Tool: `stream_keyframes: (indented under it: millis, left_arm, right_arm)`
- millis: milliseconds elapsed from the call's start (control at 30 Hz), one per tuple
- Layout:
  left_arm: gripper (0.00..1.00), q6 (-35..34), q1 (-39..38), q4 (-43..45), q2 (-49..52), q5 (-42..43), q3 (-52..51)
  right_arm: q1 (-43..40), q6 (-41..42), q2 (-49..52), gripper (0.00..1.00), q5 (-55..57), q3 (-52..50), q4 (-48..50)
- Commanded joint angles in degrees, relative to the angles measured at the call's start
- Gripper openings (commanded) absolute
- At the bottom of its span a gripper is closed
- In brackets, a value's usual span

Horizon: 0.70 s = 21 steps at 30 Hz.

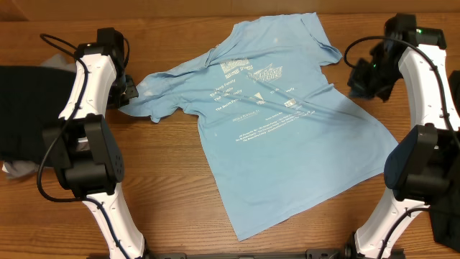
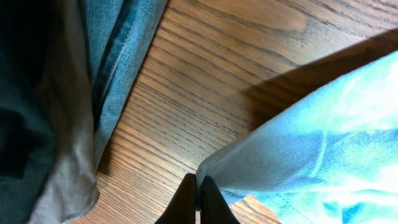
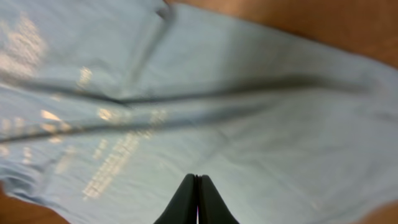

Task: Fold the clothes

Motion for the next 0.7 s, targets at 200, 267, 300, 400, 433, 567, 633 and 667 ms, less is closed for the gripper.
stream_keyframes:
  millis: [200, 267, 300, 400, 433, 567, 633, 667]
  left_arm:
    - [0.04, 1.44, 0.15, 0.74, -0.59, 2.82, 0.7]
    - [0.04, 1.46, 0.15, 0.72, -0.59, 3.58, 0.7]
    - [0.04, 1.46, 0.15, 0.81, -0.59, 4.26, 0.7]
    - [0.04, 1.49, 0.11, 1.36, -0.59, 5.35, 0.7]
    - [0.04, 1.49, 0.11, 1.57, -0.59, 5.64, 0.7]
    - [0.04, 1.49, 0.15, 2.29, -0.59, 5.84, 0.7]
    - [0.04, 1.49, 0.15, 2.58, -0.59, 5.81, 0.7]
    - [0.04, 1.49, 0.15, 2.67, -0.59, 5.81, 0.7]
  right_arm:
    - [-3.3, 11.67, -0.83, 0.04, 13.88, -0.72, -13.86]
    - [-3.91, 12.7, -0.83, 0.04, 16.35, -2.1, -14.12]
    - [-4.28, 13.62, -0.83, 0.04, 17.49, -3.5, -13.88]
    - [-5.01, 13.6, -0.83, 0.04, 17.4, -7.34, -12.17]
    - [-5.18, 13.62, -0.83, 0.04, 17.35, -9.09, -11.21]
    - [-5.49, 13.57, -0.83, 0.04, 17.25, -16.57, -6.03]
    - [-5.49, 13.62, -0.83, 0.04, 17.22, -18.97, -3.91]
    - [-5.49, 13.62, -0.83, 0.04, 17.25, -19.91, -2.84]
